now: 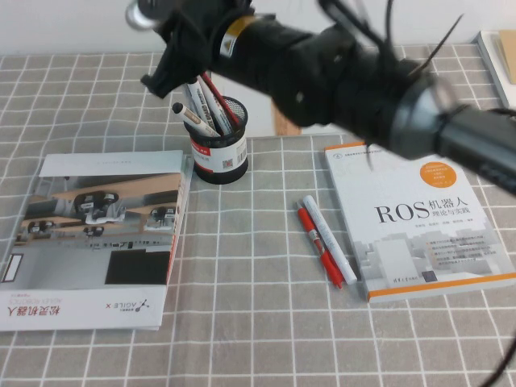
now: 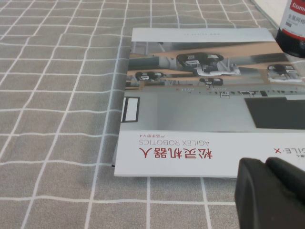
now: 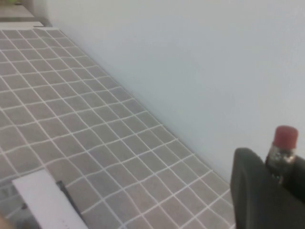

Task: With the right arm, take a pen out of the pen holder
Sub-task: 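Take a marker out of the pen holder and lay it on the table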

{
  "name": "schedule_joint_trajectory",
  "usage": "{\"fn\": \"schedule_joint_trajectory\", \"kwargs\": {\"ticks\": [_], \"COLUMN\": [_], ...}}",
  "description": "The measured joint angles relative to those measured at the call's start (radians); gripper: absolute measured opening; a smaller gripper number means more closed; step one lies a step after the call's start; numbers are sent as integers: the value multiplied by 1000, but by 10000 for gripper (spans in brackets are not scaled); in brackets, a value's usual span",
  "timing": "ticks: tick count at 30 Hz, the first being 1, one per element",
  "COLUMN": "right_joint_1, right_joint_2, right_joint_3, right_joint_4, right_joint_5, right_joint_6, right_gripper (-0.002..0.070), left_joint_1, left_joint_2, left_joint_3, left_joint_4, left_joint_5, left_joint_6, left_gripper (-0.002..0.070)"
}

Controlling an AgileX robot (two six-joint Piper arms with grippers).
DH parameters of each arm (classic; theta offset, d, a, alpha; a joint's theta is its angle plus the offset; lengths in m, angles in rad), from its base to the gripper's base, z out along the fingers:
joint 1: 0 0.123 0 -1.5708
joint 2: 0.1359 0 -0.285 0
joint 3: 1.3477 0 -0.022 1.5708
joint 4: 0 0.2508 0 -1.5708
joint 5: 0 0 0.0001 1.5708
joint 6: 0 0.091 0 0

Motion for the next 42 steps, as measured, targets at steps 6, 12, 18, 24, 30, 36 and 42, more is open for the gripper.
{"fn": "schedule_joint_trajectory", "kwargs": {"ticks": [6,12,18,24,30,36,42], "right_joint_1": [0,-8,-56,-103,-130,-153,-169], "right_joint_2": [-123,-205,-206,-173,-93,19,90], "right_joint_3": [0,0,7,55,80,82,82], "right_joint_4": [68,92,83,81,123,169,199], "right_joint_5": [196,501,763,859,885,869,847], "right_joint_6": [0,114,332,436,446,448,448], "right_gripper": [5,5,5,5,5,5,5], "left_joint_1": [0,0,0,0,0,0,0], "left_joint_2": [0,0,0,0,0,0,0], "left_joint_3": [0,0,0,0,0,0,0], "left_joint_4": [0,0,0,0,0,0,0], "left_joint_5": [0,0,0,0,0,0,0], "left_joint_6": [0,0,0,0,0,0,0], "left_gripper": [-5,-5,-5,-5,-5,-5,-5]}}
